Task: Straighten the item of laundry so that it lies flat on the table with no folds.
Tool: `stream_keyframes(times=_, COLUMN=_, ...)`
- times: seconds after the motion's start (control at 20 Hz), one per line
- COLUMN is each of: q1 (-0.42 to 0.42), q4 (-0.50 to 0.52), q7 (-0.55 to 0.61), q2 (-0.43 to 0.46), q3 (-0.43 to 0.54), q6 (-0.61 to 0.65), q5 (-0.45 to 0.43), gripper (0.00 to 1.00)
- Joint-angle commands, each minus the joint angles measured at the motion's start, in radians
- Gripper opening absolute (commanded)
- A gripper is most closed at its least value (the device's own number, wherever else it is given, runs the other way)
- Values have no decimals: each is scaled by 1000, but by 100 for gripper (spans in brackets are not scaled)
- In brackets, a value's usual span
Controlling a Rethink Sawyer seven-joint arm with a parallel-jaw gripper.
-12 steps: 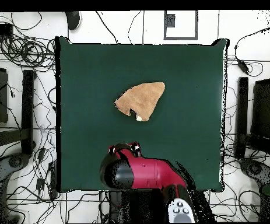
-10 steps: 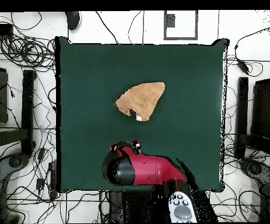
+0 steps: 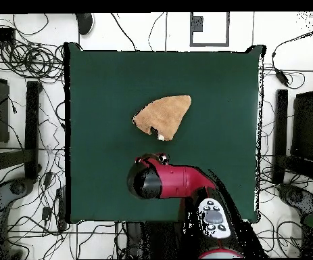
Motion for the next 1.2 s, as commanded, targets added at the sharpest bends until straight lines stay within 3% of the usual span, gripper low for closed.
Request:
stream_keyframes(times=0.05, q1=-24, q4=-166, q7=2, q2=76, q3=89, q6=34, q5=-59, gripper=100)
stream_keyframes(times=0.7, q1=-69, q4=-184, q7=43, q2=110, q3=151, q6=-76, q5=-129, gripper=100)
stream_keyframes(times=1.2, q1=-116, q4=-157, q7=42, q2=45, q3=258, q6=-69, q5=-141, gripper=100)
